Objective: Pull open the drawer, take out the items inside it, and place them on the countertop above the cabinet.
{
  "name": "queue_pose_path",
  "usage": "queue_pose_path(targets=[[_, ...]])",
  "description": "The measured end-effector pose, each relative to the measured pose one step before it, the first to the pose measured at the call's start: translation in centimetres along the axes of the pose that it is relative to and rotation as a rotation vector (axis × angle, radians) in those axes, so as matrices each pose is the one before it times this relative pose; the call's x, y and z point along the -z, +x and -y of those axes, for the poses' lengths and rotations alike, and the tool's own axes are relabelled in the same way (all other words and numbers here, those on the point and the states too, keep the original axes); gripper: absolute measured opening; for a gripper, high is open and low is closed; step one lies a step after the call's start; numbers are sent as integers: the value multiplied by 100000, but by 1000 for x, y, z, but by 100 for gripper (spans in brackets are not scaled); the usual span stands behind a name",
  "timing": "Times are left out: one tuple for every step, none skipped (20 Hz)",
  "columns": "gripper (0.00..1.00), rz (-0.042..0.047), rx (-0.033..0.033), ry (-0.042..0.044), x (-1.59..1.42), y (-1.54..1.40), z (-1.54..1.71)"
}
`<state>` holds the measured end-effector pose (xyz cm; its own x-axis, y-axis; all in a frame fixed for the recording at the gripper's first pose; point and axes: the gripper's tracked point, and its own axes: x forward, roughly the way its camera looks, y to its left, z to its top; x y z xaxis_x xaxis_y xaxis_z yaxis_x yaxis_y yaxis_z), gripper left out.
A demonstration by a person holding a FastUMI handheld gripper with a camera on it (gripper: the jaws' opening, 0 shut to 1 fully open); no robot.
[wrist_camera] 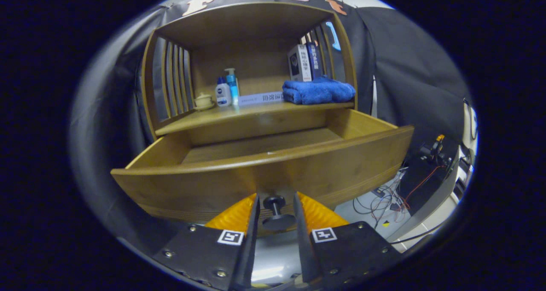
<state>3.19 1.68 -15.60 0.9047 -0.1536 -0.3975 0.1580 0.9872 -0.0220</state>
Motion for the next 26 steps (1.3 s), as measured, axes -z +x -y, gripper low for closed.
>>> queue_pose_path(targets=[[44, 1860, 1027, -1874, -1524, -318, -51], [45, 2514, 794, -1732, -1611, -246, -32], [46, 2261, 89, -1202, -1247, -141, -234], [49, 3041, -153, -821, -1617, -23, -512], [49, 2238, 1130, -73, -1826, 582, -190], [54, 77, 3266, 839, -1135, 1168, 225], [60, -1736, 2744, 766, -693, 899, 119], [66, -2522, 1502, 782, -387, 611, -288], [72, -3108, 1449, 930, -175, 565, -151], [78, -4701, 1072, 650, 151, 645, -176], [78, -5525, 1723, 23, 318, 472, 110], [78, -5902, 2216, -1009, 392, 402, 235], [78, -4780, 2704, -1945, 222, 616, 335], [78, -4227, 2881, -1945, 1, 1123, 216], [78, -4935, 2046, -2285, 186, 781, 186], [78, -3350, 265, -467, 84, 1360, -339], [78, -3891, -1225, 997, 262, 1031, -562], [78, -4009, -1376, 1102, 502, 1027, -376], [78, -4802, 504, 550, 912, 775, 238], [75, -5200, 587, 109, 1184, 695, 188], [75, -3701, -293, 74, 797, 1087, -48], [75, -3169, -330, 624, 424, 1323, -310], [75, -2514, 58, 1261, 432, 781, 42], [74, -2283, -78, 1418, 346, 485, -49], [74, -2963, 467, 1566, 310, 416, 140], [74, -1545, -399, 483, 157, 593, 129]])
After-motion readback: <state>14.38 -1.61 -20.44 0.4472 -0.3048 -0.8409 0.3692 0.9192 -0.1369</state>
